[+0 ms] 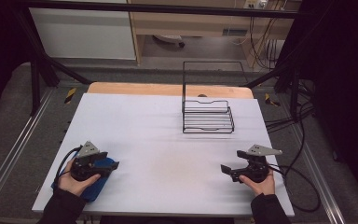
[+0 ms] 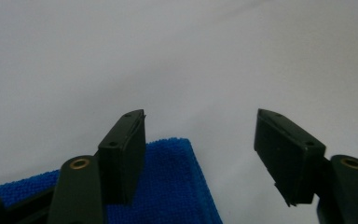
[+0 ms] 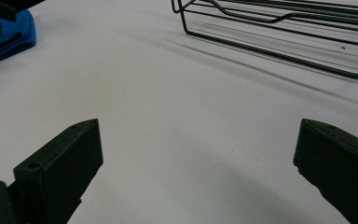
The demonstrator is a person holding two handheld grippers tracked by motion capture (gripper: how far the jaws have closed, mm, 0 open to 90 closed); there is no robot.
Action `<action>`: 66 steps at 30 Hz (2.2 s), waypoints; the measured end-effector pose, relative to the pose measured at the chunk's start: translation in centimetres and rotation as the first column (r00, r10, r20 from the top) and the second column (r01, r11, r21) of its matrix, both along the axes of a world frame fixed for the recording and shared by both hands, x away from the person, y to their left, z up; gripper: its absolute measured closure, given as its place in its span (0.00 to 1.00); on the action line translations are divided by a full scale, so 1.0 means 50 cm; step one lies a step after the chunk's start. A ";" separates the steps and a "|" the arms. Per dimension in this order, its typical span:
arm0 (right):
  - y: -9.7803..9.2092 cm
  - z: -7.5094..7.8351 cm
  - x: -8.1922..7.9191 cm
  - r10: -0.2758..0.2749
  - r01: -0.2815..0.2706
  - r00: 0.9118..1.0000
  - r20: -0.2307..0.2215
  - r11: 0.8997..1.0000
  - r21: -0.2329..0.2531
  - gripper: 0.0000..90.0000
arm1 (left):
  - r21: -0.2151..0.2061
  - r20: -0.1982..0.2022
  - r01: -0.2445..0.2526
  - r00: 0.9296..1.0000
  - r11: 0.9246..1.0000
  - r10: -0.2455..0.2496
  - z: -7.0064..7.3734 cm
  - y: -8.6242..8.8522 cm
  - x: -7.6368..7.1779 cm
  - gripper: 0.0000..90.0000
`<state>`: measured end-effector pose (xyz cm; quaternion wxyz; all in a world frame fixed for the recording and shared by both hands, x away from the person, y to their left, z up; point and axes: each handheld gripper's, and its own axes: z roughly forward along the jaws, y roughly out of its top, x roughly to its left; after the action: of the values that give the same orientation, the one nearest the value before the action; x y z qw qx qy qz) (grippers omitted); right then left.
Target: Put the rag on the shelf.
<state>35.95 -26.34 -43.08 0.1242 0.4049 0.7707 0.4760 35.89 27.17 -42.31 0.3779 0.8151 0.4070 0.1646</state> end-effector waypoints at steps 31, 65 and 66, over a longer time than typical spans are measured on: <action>0.002 -0.002 0.001 0.002 -0.002 1.000 -0.008 1.000 -0.001 0.03 | 0.151 -0.041 -0.087 0.995 0.985 0.094 -0.039 -0.024 0.019 0.89; 0.003 -0.003 0.002 0.005 -0.005 1.000 -0.008 1.000 -0.005 0.04 | -0.113 -0.012 0.021 1.000 0.993 -0.022 0.016 -0.044 0.008 0.95; 0.003 -0.003 0.002 0.003 -0.003 1.000 -0.010 1.000 -0.005 0.04 | -0.112 -0.009 0.024 1.000 0.993 -0.025 0.016 -0.047 0.009 0.95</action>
<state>36.07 -26.17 -43.24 0.1206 0.4058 0.7731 0.4723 36.33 24.81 -41.51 0.4226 0.7985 0.4077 0.1326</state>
